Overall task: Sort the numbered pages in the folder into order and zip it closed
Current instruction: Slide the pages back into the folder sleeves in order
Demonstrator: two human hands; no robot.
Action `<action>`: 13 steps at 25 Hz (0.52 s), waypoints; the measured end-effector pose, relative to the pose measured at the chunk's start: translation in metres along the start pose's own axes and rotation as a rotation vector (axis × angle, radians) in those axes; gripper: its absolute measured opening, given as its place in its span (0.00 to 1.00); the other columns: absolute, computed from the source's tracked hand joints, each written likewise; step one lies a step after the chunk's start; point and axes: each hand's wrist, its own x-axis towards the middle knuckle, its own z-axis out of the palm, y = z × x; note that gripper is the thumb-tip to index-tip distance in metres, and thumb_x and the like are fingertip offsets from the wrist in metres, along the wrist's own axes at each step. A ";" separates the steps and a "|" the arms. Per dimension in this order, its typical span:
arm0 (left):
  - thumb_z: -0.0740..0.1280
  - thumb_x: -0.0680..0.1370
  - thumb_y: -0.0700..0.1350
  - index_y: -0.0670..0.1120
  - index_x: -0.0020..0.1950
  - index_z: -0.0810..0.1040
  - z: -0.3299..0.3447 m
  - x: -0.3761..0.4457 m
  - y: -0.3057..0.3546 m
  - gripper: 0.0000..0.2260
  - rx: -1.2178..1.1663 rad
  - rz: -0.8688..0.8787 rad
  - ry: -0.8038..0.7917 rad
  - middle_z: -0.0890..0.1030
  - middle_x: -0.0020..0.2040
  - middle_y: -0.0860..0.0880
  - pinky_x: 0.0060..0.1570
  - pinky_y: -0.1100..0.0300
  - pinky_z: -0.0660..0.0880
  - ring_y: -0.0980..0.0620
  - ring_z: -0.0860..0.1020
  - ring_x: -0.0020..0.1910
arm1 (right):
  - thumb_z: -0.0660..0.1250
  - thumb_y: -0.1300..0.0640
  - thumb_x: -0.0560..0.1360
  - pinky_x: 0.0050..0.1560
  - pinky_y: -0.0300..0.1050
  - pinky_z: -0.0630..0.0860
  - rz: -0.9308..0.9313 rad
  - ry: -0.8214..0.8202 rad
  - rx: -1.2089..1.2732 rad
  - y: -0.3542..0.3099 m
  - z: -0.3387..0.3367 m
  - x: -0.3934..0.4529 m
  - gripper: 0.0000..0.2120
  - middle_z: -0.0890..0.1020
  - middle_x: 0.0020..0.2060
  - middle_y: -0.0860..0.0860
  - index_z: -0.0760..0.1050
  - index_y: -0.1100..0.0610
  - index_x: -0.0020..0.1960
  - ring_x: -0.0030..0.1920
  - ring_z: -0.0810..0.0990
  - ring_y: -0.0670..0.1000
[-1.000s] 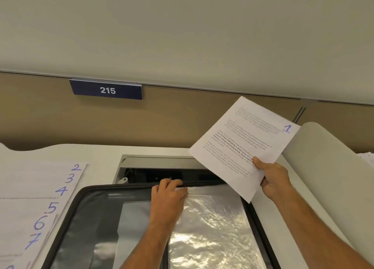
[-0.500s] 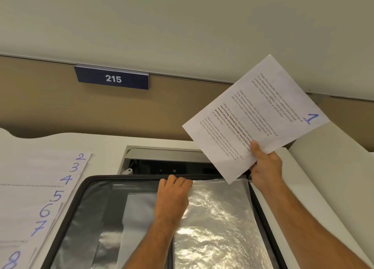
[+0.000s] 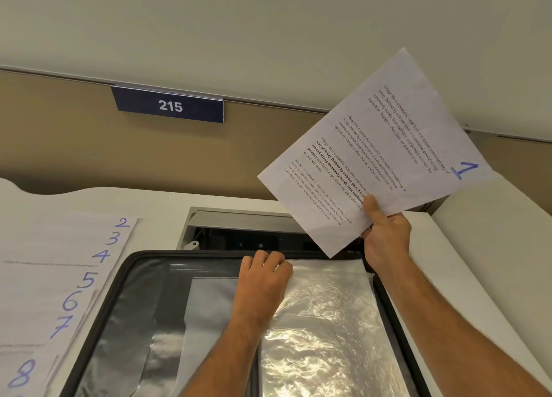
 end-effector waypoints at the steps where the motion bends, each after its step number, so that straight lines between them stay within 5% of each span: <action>1: 0.80 0.70 0.46 0.50 0.43 0.80 0.000 0.000 0.000 0.10 -0.017 -0.002 0.005 0.79 0.44 0.52 0.38 0.54 0.71 0.49 0.73 0.39 | 0.69 0.63 0.78 0.48 0.43 0.82 0.006 -0.003 -0.001 0.000 0.001 0.000 0.18 0.86 0.55 0.48 0.76 0.55 0.67 0.55 0.85 0.49; 4: 0.77 0.72 0.51 0.50 0.43 0.78 0.000 0.001 -0.001 0.10 -0.041 -0.007 -0.001 0.78 0.41 0.53 0.37 0.53 0.72 0.50 0.72 0.38 | 0.69 0.63 0.77 0.51 0.44 0.82 0.019 -0.008 -0.002 0.000 0.003 -0.001 0.18 0.85 0.56 0.50 0.76 0.57 0.67 0.56 0.84 0.51; 9: 0.81 0.66 0.40 0.51 0.49 0.83 0.000 0.000 0.000 0.15 0.016 0.048 -0.043 0.80 0.46 0.53 0.39 0.55 0.69 0.50 0.74 0.41 | 0.70 0.64 0.77 0.57 0.47 0.81 -0.001 -0.001 -0.026 0.002 0.004 -0.004 0.14 0.86 0.54 0.49 0.79 0.55 0.61 0.58 0.84 0.52; 13: 0.82 0.65 0.43 0.51 0.56 0.83 -0.002 -0.002 0.000 0.20 0.009 0.086 -0.074 0.83 0.44 0.55 0.41 0.55 0.70 0.51 0.75 0.40 | 0.70 0.64 0.76 0.57 0.47 0.82 -0.018 0.014 -0.053 0.001 0.007 -0.004 0.11 0.87 0.51 0.48 0.80 0.53 0.56 0.57 0.84 0.52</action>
